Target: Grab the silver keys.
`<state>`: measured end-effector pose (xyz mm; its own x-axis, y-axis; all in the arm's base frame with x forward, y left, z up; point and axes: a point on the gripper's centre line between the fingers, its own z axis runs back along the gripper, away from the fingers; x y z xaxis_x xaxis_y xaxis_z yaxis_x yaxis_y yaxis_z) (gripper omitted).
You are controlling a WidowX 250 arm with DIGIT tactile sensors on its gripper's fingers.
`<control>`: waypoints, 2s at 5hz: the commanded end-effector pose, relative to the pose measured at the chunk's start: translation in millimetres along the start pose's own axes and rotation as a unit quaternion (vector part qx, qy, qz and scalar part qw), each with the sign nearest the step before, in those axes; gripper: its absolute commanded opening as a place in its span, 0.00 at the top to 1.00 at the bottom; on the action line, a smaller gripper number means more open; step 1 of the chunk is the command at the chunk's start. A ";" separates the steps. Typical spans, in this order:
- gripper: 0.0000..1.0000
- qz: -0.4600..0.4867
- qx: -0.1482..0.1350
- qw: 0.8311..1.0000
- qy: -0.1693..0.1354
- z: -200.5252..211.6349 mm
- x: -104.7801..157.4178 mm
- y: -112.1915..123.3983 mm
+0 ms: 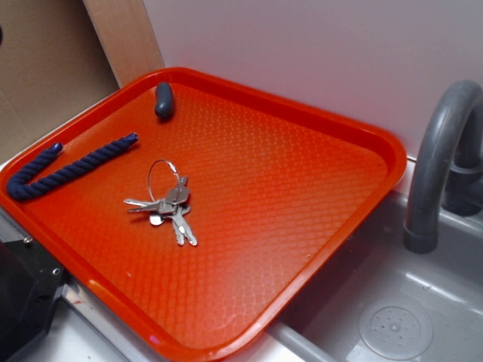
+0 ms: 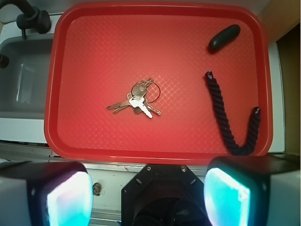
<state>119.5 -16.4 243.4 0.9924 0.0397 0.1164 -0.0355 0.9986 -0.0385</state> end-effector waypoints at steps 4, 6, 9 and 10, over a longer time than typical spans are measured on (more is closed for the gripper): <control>0.00 -0.206 0.040 0.978 -0.015 -75.0 90.8 -22.2; 0.00 -0.443 0.055 0.894 0.025 -103.5 123.5 -17.8; 0.00 -0.687 -0.029 0.725 0.027 -158.8 100.3 11.3; 0.00 -0.690 -0.038 0.721 0.046 -173.4 101.6 14.9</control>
<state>241.5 -4.2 72.8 0.0982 -0.9947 0.0291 0.9941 0.0967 -0.0486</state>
